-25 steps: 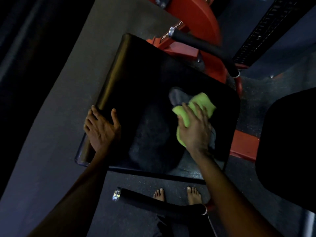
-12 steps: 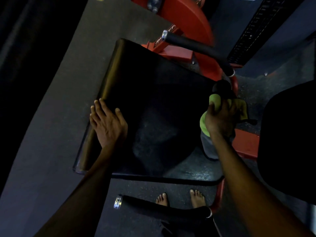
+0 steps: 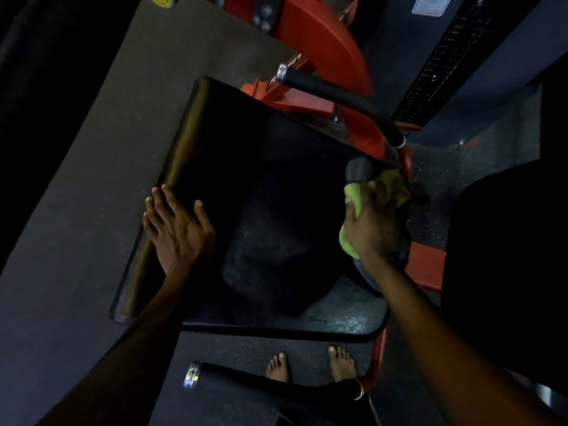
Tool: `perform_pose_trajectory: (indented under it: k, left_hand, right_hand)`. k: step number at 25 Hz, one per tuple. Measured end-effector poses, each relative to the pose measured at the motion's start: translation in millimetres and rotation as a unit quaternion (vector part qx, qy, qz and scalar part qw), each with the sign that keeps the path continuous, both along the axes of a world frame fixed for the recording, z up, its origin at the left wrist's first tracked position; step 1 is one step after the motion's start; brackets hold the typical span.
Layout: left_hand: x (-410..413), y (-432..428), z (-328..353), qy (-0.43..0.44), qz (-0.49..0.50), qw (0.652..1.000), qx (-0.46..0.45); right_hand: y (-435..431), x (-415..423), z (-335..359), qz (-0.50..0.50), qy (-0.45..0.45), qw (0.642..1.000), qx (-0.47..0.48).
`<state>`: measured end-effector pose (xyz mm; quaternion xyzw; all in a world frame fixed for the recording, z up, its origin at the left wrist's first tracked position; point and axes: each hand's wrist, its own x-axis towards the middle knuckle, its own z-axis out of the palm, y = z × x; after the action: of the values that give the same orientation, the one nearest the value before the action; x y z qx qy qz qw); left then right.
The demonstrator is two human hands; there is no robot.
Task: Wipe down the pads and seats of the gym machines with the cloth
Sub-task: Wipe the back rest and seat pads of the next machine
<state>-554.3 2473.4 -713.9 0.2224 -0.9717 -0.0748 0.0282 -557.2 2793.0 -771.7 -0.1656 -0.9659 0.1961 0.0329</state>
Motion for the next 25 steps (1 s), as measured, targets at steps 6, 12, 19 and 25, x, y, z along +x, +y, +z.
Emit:
perform_pose_trajectory:
  k: [6,12,19,25]
  left_hand:
    - [-0.8,1.7,-0.3,0.009,0.003,1.0,-0.016]
    - [-0.7,4.4,0.5,-0.001,0.007,0.999,-0.032]
    - [-2.5,5.0,3.7,-0.006,0.009,0.999,-0.032]
    - [-2.5,6.7,4.8,-0.022,0.014,0.999,-0.038]
  right_hand:
    - [8.9,-64.5,-10.8,-0.1,-0.05,0.99,-0.085]
    - [-63.7,-99.5,20.9,0.026,-0.022,0.999,-0.014]
    - [-64.0,-97.7,16.7,0.214,0.04,0.976,-0.024]
    - [-9.0,-93.2,5.3,-0.011,-0.015,0.997,-0.08]
